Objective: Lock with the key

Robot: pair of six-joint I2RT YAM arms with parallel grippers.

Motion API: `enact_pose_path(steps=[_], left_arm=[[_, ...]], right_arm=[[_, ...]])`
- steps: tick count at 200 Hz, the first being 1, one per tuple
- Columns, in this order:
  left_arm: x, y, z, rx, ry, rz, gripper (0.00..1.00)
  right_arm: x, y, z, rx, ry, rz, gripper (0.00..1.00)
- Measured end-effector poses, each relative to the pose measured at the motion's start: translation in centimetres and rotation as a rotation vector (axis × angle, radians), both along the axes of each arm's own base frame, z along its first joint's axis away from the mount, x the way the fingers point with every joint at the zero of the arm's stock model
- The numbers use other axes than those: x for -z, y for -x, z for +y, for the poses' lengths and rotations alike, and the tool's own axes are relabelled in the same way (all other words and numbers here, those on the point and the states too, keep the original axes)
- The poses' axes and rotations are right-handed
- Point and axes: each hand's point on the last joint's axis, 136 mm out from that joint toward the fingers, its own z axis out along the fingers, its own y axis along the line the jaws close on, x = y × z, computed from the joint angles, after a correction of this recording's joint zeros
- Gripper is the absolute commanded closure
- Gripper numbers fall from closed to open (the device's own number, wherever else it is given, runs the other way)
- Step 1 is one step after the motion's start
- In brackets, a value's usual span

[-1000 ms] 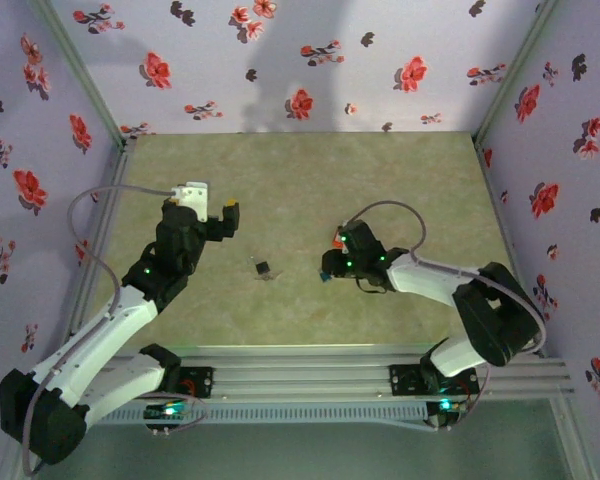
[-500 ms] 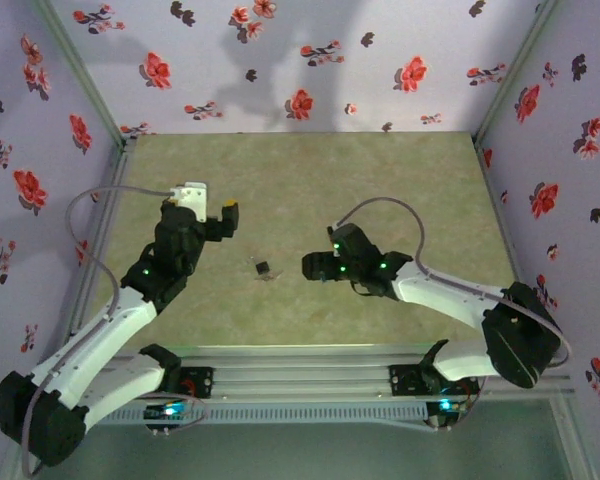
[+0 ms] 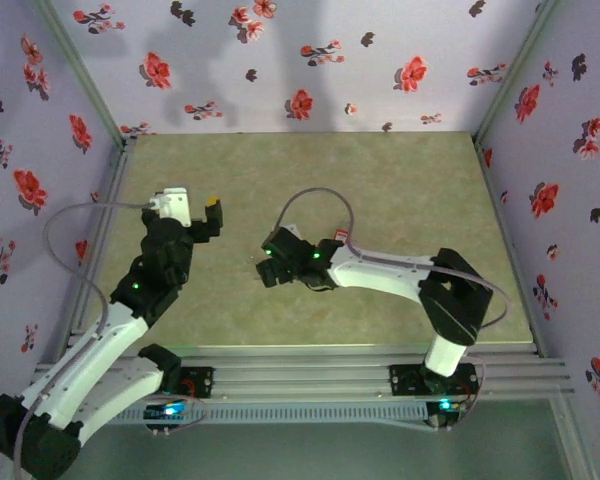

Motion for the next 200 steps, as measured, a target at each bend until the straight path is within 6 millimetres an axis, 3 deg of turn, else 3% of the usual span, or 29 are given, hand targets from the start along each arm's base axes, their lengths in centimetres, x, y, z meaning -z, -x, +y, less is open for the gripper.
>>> enact_pose_path(steps=[56, 145, 200], left_arm=[[-1.4, 0.8, 2.0, -0.091, 0.012, -0.067, 0.0], [-1.6, 0.8, 2.4, -0.116, 0.008, -0.077, 0.0], [-1.7, 0.8, 2.4, -0.117, 0.012, -0.082, 0.0]], right_arm=[[2.4, -1.0, 2.4, -0.006, 0.052, 0.029, 0.21], [4.3, -2.2, 5.7, -0.034, 0.088, 0.043, 0.32], [5.2, -2.3, 6.0, -0.044, 0.114, 0.053, 0.39]])
